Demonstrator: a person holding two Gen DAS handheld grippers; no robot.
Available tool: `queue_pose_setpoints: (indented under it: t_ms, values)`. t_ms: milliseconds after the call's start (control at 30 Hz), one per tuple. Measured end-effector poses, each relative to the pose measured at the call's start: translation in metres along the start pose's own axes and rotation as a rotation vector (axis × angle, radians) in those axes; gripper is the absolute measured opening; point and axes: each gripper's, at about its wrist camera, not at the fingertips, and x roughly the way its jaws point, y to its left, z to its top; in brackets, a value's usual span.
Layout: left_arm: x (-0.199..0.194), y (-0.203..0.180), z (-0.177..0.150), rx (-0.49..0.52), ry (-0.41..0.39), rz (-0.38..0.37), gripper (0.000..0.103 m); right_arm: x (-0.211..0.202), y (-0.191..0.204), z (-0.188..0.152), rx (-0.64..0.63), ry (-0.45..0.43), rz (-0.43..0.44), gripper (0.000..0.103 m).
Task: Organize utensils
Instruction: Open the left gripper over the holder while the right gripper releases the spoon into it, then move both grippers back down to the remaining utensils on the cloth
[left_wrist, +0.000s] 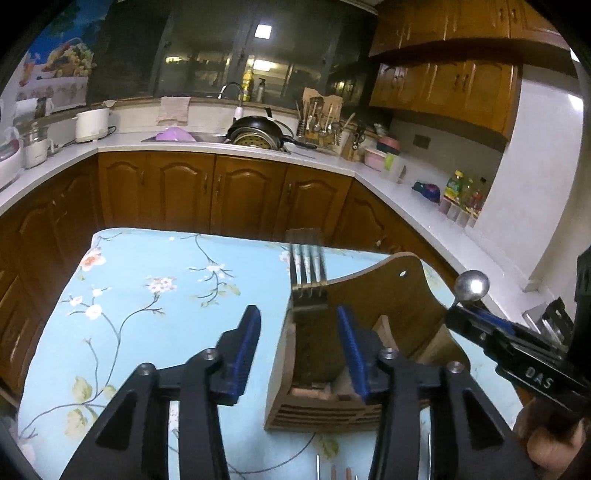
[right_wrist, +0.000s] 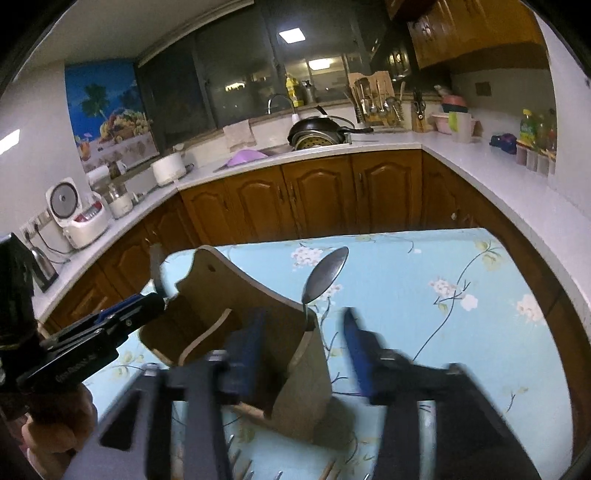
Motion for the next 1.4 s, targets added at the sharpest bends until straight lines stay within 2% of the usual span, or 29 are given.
queue_pose_setpoints:
  t_ms: [67, 200, 267, 333, 400, 533, 900, 1067, 1233, 1400]
  values:
    - [-0.008, 0.003, -0.004, -0.004, -0.002, 0.006, 0.047, -0.007, -0.002, -0.002, 0.013, -0.006, 0.005, 0.051]
    - [-0.035, 0.014, -0.016, -0.029, -0.018, 0.021, 0.061, -0.03, -0.01, -0.01, 0.06, -0.031, 0.022, 0.053]
    - [-0.047, 0.017, -0.025, -0.031, -0.016, 0.031, 0.064, -0.043, -0.013, -0.017, 0.084, -0.046, 0.031, 0.059]
    - [-0.061, 0.021, -0.036, -0.04, -0.008, 0.039, 0.069, -0.059, -0.017, -0.027, 0.109, -0.064, 0.037, 0.073]
    - [-0.077, 0.022, -0.048, -0.05, -0.002, 0.041, 0.071, -0.074, -0.023, -0.04, 0.135, -0.079, 0.043, 0.08]
    - [-0.105, 0.024, -0.068, -0.069, 0.019, 0.045, 0.074, -0.1, -0.025, -0.066, 0.162, -0.092, 0.032, 0.086]
    - [-0.164, 0.025, -0.124, -0.102, 0.095, 0.028, 0.074, -0.149, -0.031, -0.141, 0.213, -0.062, -0.041, 0.086]
    - [-0.176, 0.023, -0.139, -0.098, 0.12, 0.03, 0.074, -0.162, -0.033, -0.17, 0.222, -0.043, -0.066, 0.086]
    - [-0.181, 0.02, -0.15, -0.084, 0.152, 0.03, 0.074, -0.167, -0.031, -0.187, 0.225, -0.024, -0.077, 0.086]
    - [-0.184, 0.018, -0.15, -0.073, 0.161, 0.03, 0.074, -0.166, -0.028, -0.189, 0.228, -0.011, -0.077, 0.086]
